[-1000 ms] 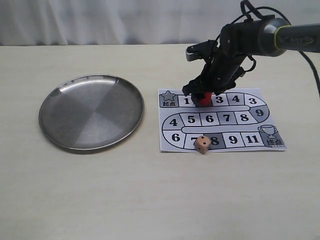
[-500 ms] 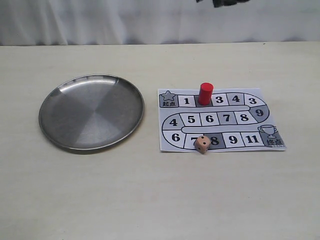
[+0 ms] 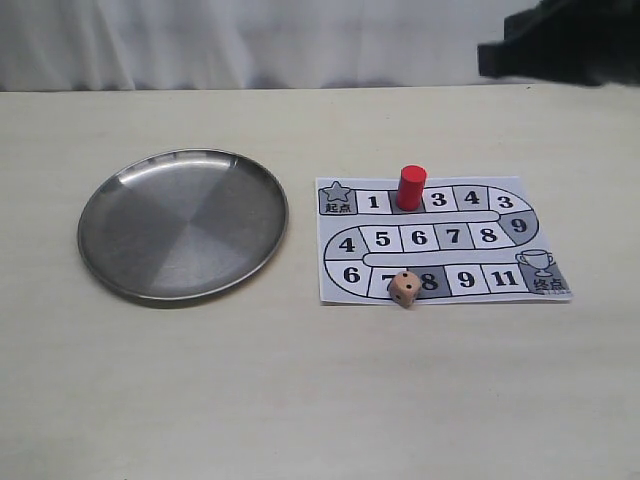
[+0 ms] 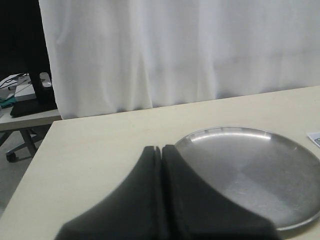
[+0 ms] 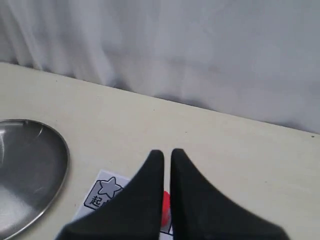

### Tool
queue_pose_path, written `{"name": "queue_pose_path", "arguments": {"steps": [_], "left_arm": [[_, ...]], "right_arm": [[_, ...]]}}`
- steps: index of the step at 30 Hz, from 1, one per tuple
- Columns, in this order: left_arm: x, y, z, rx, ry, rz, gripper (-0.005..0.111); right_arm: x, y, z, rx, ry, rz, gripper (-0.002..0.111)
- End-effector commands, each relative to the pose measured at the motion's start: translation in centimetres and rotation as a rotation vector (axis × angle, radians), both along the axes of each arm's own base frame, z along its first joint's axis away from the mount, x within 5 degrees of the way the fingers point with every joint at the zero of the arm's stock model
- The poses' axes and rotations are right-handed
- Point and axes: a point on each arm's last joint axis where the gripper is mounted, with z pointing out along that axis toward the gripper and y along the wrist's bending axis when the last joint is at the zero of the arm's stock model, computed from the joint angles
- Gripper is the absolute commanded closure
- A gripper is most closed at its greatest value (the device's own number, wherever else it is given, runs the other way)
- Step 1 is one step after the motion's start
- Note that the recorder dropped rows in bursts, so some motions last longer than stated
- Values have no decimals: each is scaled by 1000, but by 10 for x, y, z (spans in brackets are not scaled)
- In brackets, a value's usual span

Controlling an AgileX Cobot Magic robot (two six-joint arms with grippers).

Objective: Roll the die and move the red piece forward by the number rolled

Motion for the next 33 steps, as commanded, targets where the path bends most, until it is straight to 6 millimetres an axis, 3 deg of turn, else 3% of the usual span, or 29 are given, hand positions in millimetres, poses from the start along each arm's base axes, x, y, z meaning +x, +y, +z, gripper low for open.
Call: {"name": "queue_pose_path", "arguments": {"steps": [1, 10, 16, 24, 33], "left_arm": [[0, 0, 0, 0, -10, 2, 107], [0, 0, 0, 0, -10, 2, 107], [0, 0, 0, 0, -10, 2, 107], [0, 0, 0, 0, -10, 2, 107], [0, 0, 0, 0, -10, 2, 107]], "right_arm": [[-45, -14, -28, 63, -100, -29, 104], [-125, -35, -75, 78, -152, -33, 104], [-163, -45, -95, 110, -249, -32, 104], [-188, -52, -113, 141, -356, -29, 104], [-193, -52, -121, 112, -280, -16, 104]]}}
